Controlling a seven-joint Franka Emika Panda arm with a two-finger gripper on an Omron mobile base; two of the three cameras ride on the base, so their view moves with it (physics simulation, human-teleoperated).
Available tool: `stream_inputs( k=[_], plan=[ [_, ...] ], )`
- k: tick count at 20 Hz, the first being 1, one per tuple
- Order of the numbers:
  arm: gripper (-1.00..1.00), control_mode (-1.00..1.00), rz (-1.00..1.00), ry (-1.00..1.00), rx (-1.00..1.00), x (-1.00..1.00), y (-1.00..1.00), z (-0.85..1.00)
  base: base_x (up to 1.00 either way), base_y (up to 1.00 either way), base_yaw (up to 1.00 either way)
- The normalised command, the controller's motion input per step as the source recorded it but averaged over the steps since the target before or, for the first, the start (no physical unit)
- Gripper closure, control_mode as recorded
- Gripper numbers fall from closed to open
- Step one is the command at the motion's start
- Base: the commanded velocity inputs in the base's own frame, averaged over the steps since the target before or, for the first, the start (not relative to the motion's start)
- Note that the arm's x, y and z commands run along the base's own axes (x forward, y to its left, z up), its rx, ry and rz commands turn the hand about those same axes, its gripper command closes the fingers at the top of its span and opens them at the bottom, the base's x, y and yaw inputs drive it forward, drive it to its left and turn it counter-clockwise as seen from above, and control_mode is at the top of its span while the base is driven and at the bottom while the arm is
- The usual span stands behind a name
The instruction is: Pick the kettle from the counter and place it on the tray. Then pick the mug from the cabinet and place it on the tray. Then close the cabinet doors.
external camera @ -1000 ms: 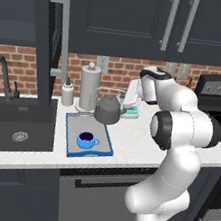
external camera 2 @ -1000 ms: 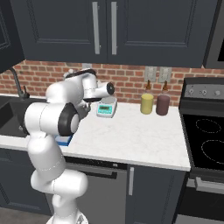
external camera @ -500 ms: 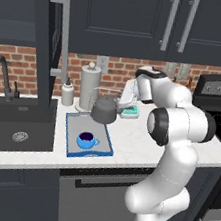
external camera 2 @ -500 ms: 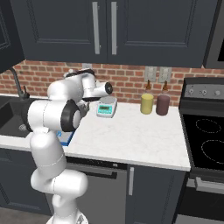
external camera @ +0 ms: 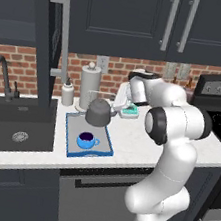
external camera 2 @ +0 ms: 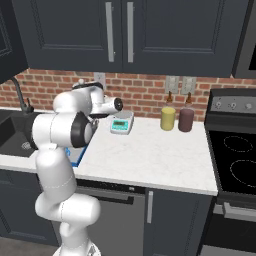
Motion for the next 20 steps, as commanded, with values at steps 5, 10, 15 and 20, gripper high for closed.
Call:
stream_inputs(
  k=[5, 10, 15, 20],
  plan=[
    [1.00, -1.00, 0.00, 0.03, 0.00, 0.06, 0.21, -0.14, 0.00, 0.00, 0.00],
    [1.00, -1.00, 0.00, 0.00, 0.00, 0.14, 0.19, -0.10, 0.00, 0.00, 0.00],
    [1.00, -1.00, 0.00, 0.00, 0.00, 0.15, 0.17, -0.10, 0.00, 0.00, 0.00],
    [1.00, -1.00, 0.00, 0.00, 0.00, 0.13, 0.18, -0.11, 0.00, 0.00, 0.00]
  ],
)
